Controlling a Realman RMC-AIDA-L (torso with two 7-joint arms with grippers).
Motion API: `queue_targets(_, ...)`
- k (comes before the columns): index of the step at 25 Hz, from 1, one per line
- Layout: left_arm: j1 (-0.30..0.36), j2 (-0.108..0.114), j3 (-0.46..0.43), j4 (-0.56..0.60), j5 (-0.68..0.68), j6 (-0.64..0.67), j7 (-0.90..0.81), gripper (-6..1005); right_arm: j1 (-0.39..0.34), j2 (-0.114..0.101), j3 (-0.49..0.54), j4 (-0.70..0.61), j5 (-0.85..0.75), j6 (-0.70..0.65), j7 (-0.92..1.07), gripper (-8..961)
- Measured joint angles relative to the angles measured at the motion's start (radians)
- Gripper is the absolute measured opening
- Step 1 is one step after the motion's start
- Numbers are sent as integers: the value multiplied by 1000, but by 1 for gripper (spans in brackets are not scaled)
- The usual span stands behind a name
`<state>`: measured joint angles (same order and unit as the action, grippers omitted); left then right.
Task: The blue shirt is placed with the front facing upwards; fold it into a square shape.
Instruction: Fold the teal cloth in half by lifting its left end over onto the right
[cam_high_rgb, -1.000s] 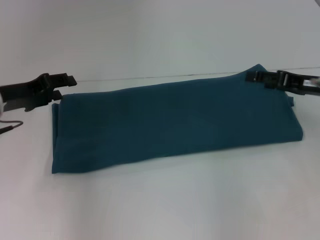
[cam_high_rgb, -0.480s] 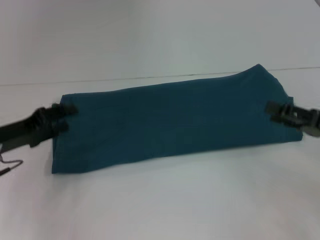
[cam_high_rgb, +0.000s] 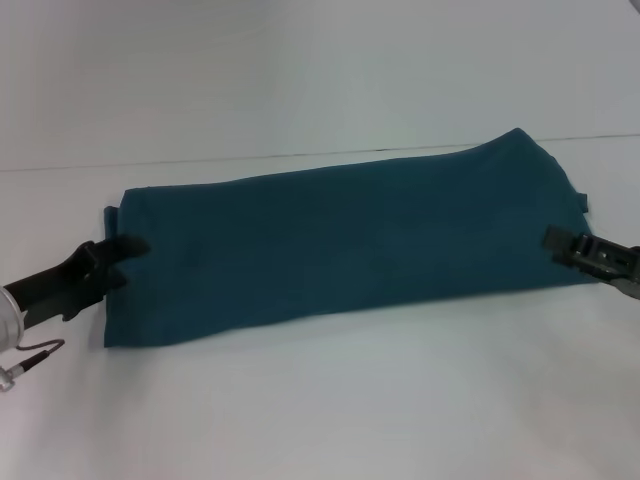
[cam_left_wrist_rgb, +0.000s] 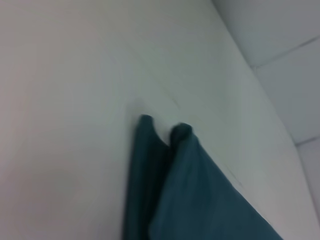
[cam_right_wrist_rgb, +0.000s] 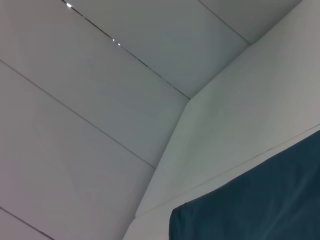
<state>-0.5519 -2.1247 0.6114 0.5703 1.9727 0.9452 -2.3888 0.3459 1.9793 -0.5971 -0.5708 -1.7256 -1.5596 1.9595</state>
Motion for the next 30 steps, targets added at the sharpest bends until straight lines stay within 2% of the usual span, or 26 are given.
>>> queue_targets(5,-5,-4,6,-22,-1,-58,10,626,-2,1,1,16,1,1,-3,887)
queue_targets(20,-8,-4,5,-55,14,-69,18,626,-12,1,2,17,1,-1,-2,886)
queue_targets(30,-14,-5,-1,-12,9,-47,13,627,-18,1,2,17,1,-5,3,886)
